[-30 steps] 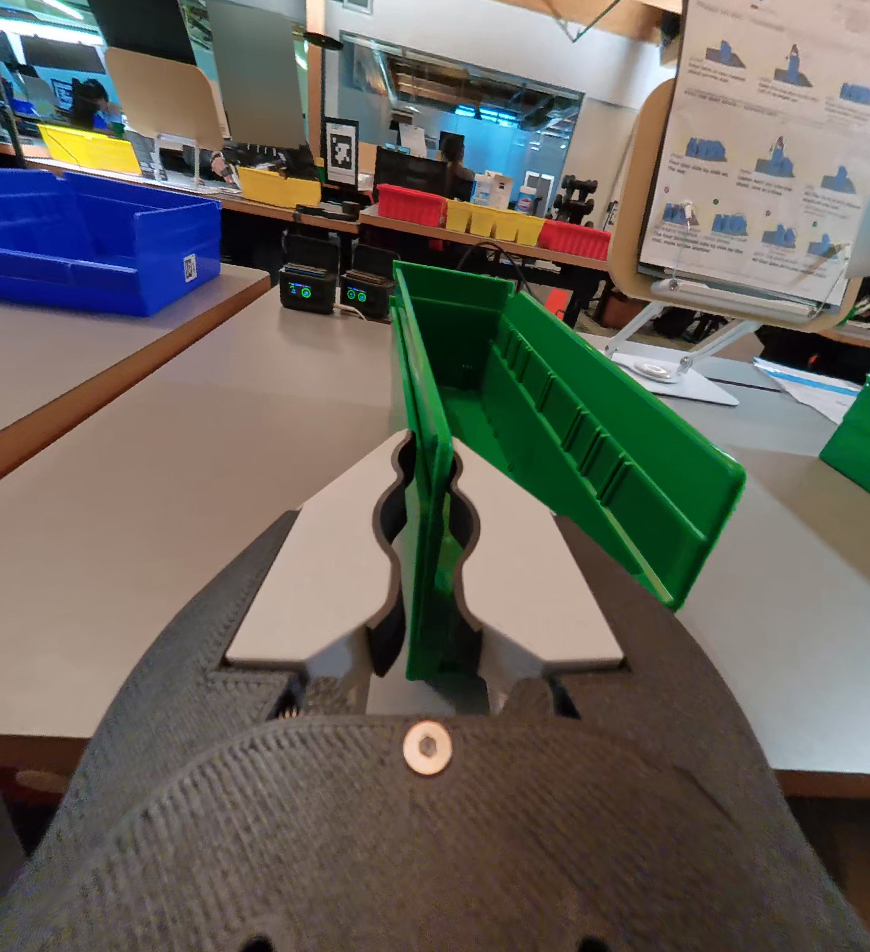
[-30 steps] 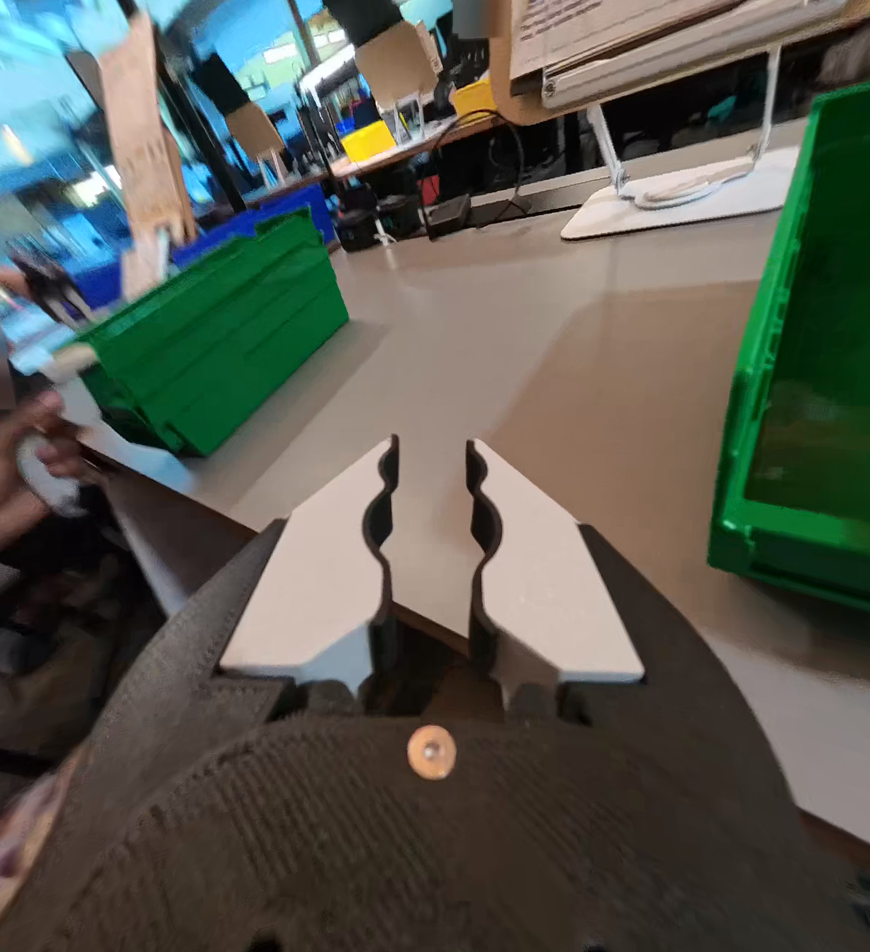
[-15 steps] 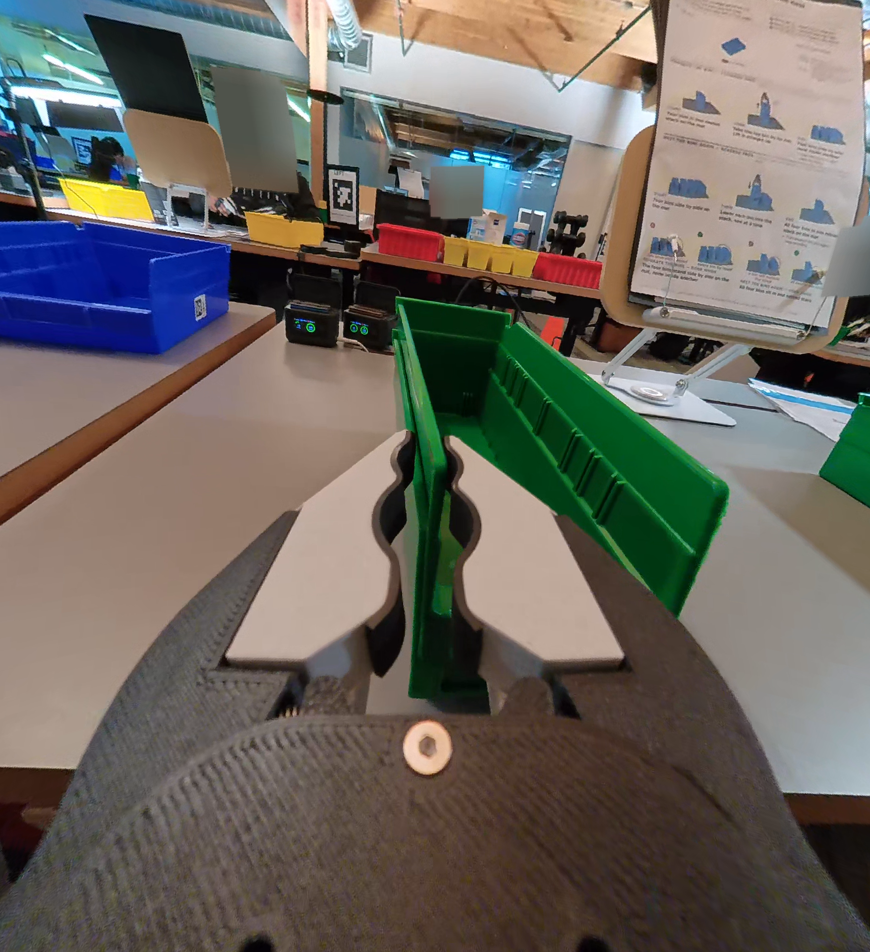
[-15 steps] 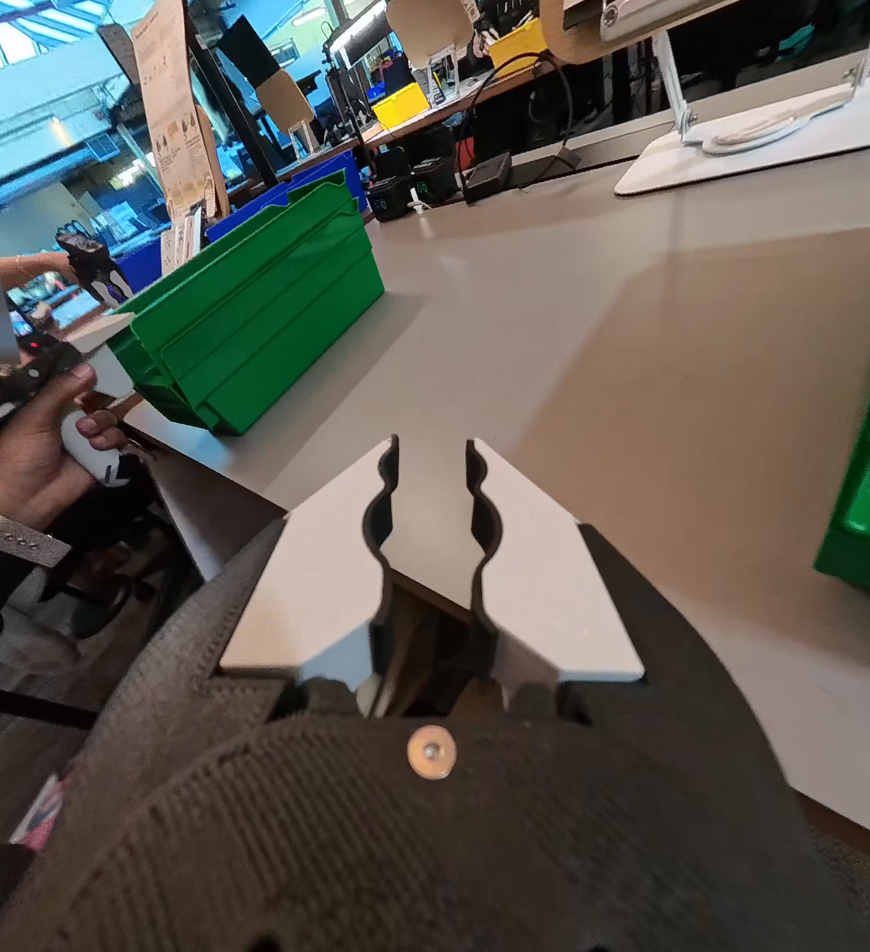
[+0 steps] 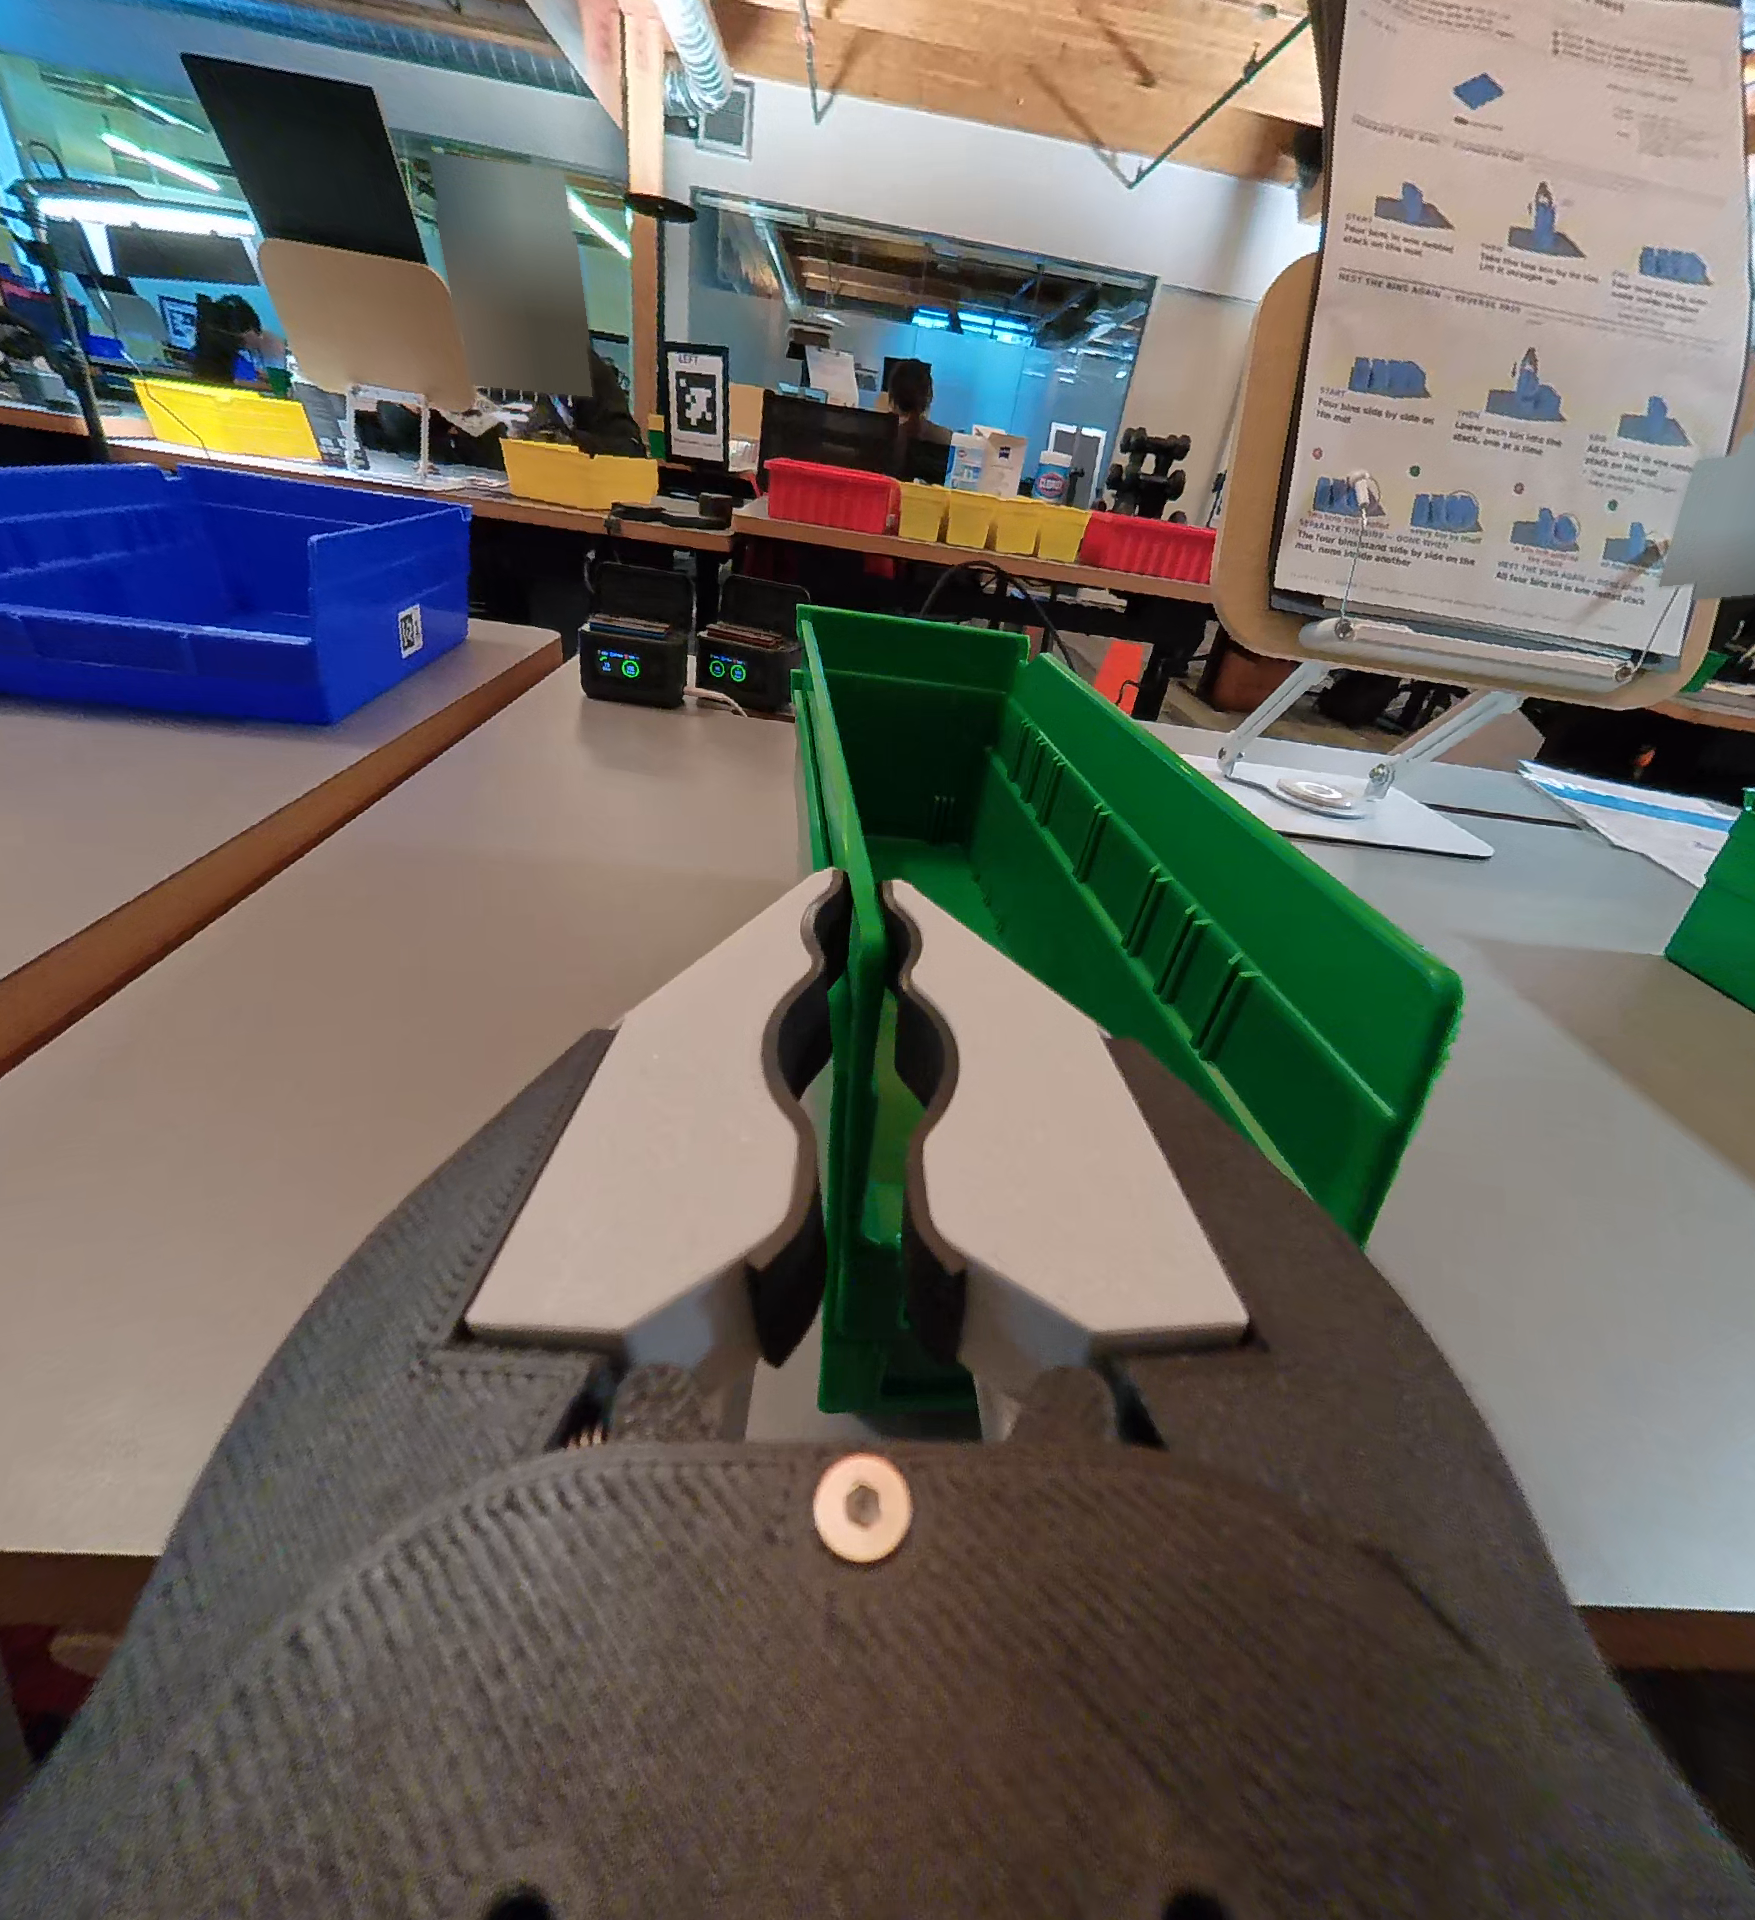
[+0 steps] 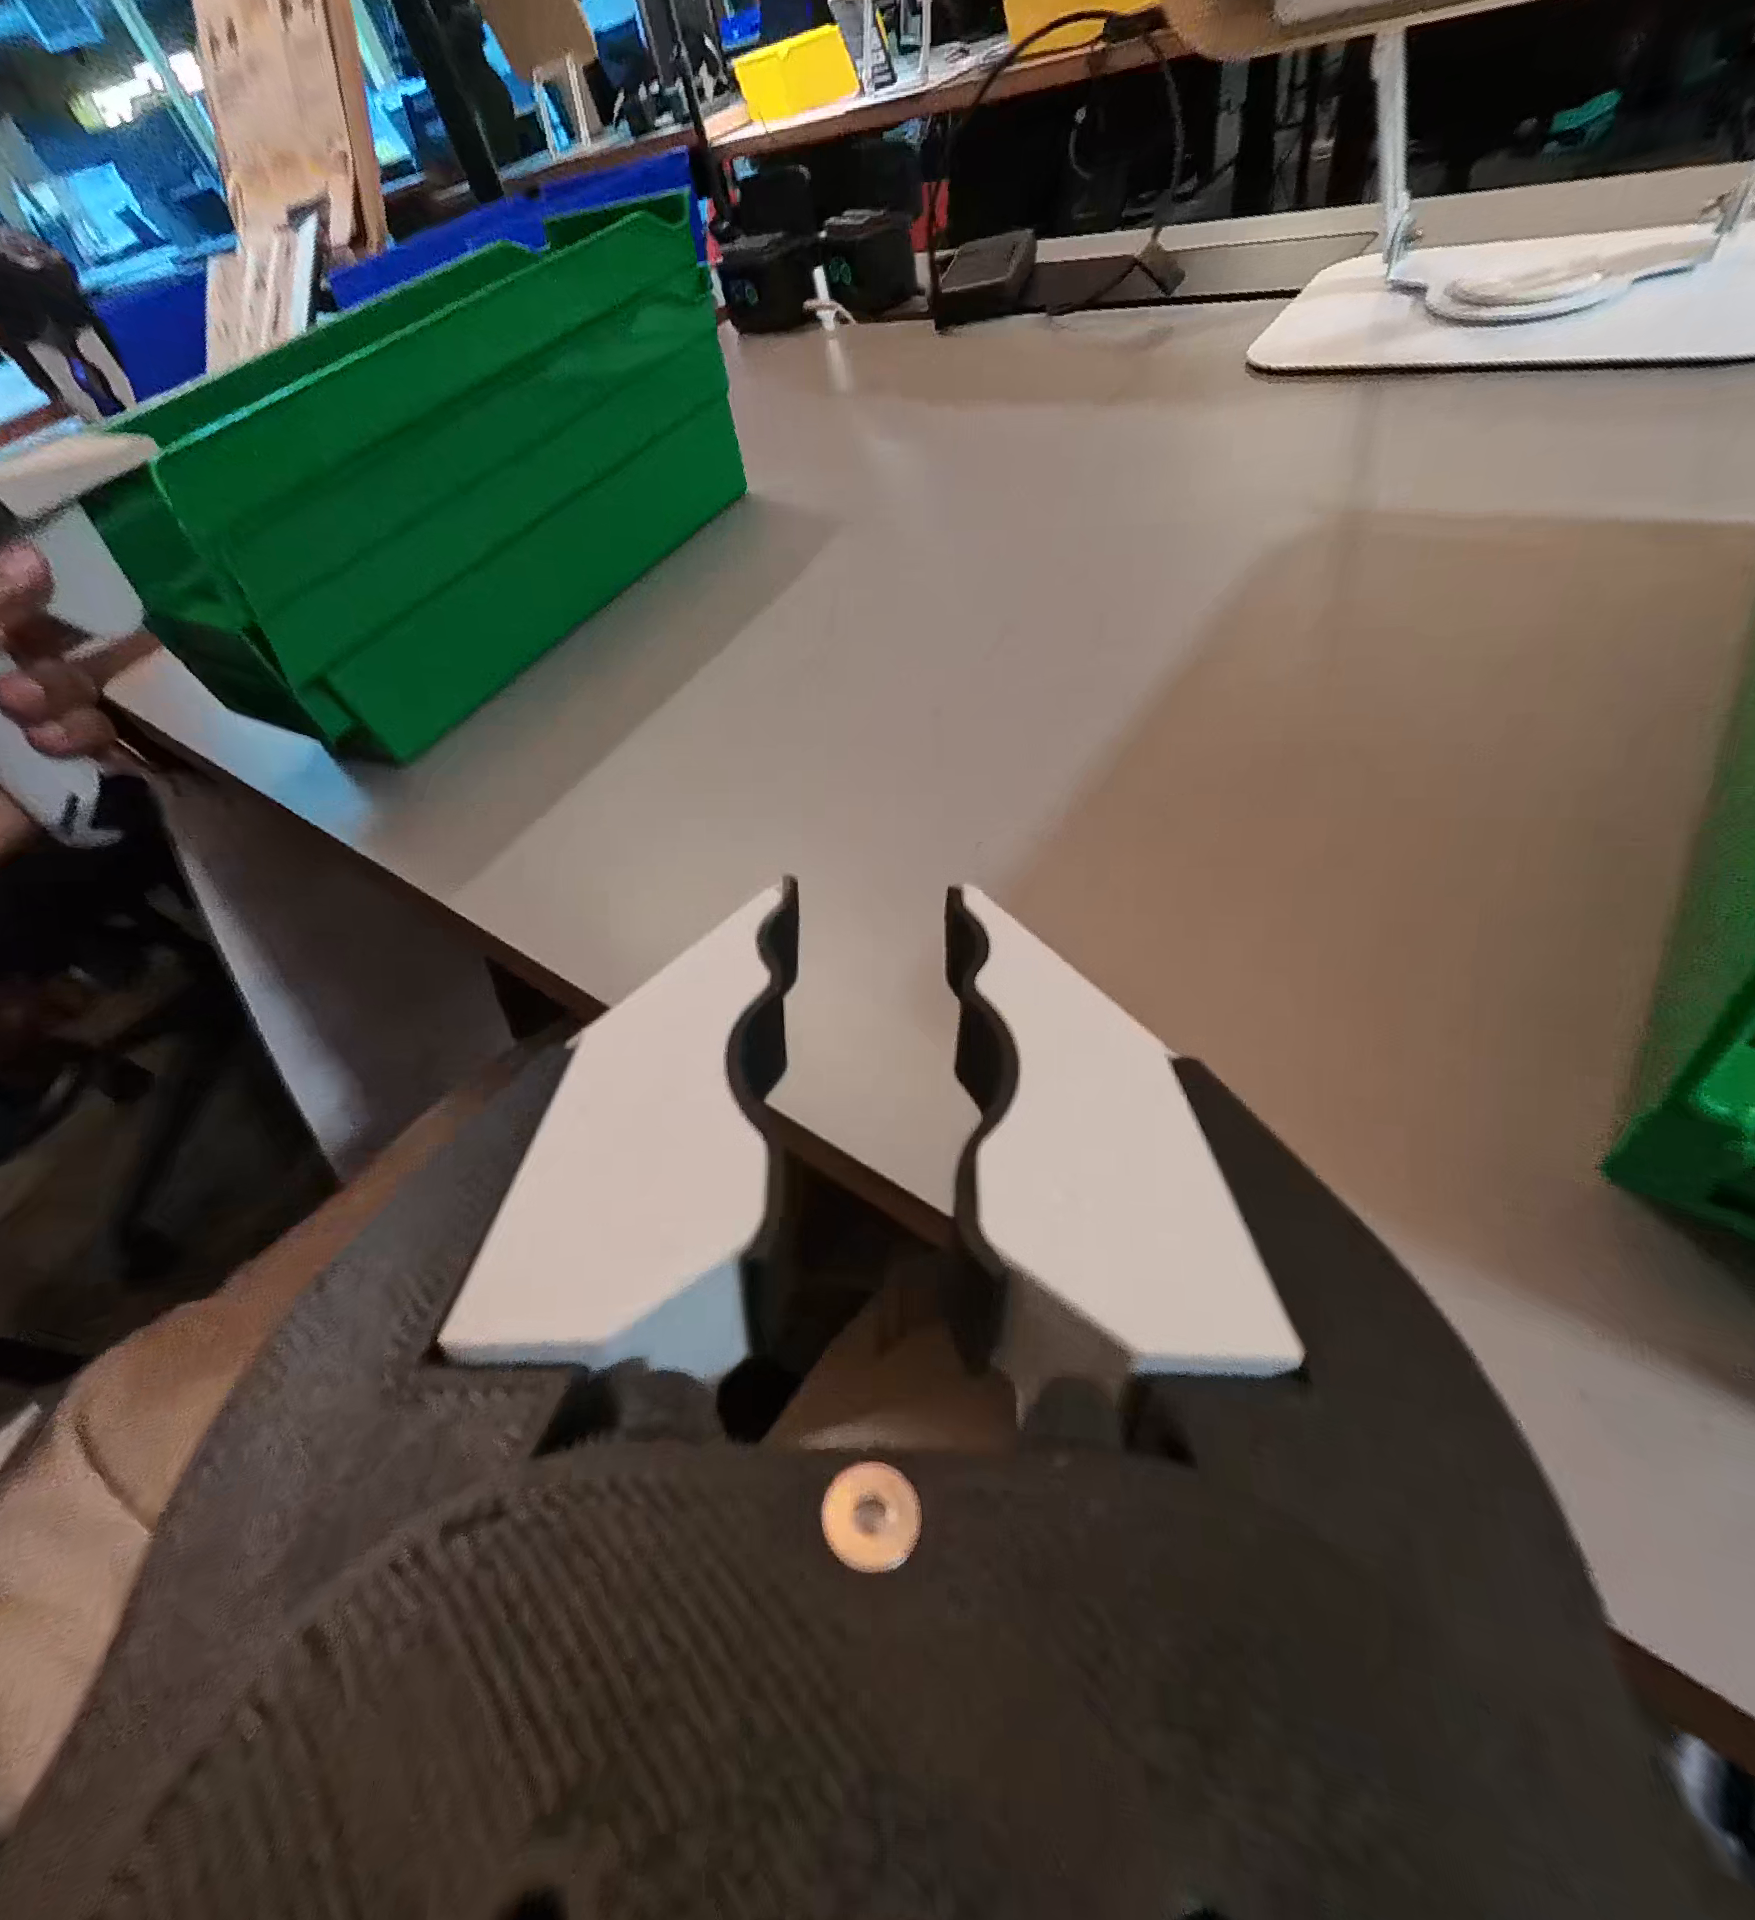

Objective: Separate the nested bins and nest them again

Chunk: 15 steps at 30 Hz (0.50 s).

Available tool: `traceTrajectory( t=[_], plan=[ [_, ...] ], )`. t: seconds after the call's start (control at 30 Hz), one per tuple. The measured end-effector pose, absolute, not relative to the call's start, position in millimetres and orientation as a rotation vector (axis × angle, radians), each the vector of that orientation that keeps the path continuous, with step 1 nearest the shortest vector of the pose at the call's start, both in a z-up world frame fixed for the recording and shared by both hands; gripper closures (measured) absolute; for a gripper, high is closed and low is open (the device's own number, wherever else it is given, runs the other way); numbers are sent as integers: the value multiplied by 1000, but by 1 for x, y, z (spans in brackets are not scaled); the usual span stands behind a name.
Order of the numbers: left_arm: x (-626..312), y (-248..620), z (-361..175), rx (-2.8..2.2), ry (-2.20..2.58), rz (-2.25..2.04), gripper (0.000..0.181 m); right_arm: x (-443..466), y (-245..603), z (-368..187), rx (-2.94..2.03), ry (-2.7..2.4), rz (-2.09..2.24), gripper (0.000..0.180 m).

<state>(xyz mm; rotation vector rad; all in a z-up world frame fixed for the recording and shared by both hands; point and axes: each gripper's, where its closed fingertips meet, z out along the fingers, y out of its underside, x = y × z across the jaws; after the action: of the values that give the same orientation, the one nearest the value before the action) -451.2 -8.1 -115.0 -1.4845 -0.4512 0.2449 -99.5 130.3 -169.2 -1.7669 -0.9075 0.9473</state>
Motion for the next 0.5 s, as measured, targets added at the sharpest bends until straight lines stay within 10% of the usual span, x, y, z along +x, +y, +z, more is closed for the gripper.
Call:
traceTrajectory(
  t=[0.5],
  plan=[
    [-450,-6,-115,-1493,-445,272,170,-98,130,-171,-1767,-922,928,154]
  ],
)
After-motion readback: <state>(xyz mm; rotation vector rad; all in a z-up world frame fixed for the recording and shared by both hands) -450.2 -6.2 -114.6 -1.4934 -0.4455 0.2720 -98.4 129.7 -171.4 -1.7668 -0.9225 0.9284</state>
